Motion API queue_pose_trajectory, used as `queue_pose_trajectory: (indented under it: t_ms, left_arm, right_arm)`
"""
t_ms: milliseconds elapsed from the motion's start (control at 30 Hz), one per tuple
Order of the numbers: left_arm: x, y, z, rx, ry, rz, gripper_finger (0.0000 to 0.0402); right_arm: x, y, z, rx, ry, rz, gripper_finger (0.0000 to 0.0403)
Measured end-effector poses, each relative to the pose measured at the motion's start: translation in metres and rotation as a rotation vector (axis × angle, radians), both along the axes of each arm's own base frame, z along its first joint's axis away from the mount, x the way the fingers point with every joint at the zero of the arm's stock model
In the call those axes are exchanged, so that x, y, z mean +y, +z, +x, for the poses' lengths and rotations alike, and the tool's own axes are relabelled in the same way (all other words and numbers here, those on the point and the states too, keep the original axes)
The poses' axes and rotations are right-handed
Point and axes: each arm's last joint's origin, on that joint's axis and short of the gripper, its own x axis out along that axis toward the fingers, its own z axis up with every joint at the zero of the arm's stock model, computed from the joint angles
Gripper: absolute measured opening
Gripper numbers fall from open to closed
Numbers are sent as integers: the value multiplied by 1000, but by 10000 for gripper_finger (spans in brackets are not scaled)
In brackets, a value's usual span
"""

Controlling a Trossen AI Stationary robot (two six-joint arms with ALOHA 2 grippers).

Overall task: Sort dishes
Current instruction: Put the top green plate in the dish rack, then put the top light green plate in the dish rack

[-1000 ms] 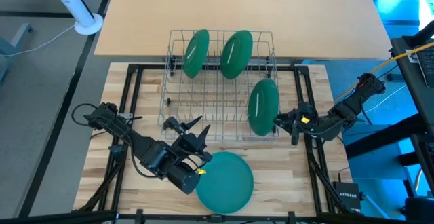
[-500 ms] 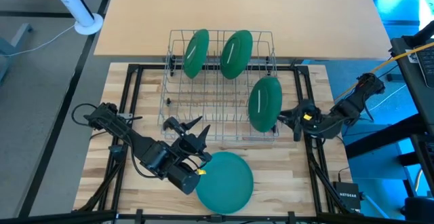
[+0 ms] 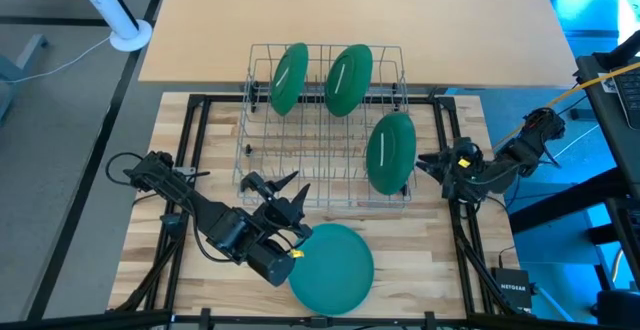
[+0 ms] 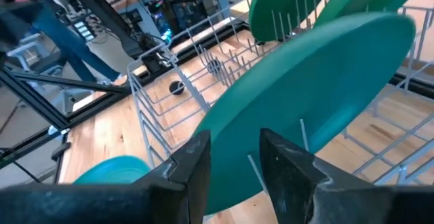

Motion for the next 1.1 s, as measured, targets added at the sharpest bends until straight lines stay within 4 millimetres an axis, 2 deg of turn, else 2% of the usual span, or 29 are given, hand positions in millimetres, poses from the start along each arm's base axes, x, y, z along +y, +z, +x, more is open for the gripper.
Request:
queue_pose_trajectory:
  t_ms: [133, 233, 467, 567, 667, 900, 1100]
  left_arm:
    - [-3, 0, -1, 2, -14, -13, 172]
    - [-10, -2, -5, 6, -62, -105, 172]
    - [-25, -8, -13, 61, -193, -673, 172]
    - [-31, -18, -12, 95, -171, -884, 172]
    - [-35, -29, -10, 130, -116, -1018, 172]
    - [-40, -56, -7, 102, 128, -1154, 172]
    - [-50, -87, 10, 111, 185, -1146, 172]
  right_arm:
    - [-5, 7, -6, -23, 25, -16, 131]
    - [-7, 17, -9, -33, 63, -42, 131]
    - [-8, 27, -11, -26, 138, -105, 131]
    - [-7, 27, -11, -8, 186, -124, 131]
    - [-5, 26, -11, 8, 252, -129, 131]
    - [-1, 25, -11, 38, 401, -148, 131]
    - [1, 25, -12, 48, 473, -150, 131]
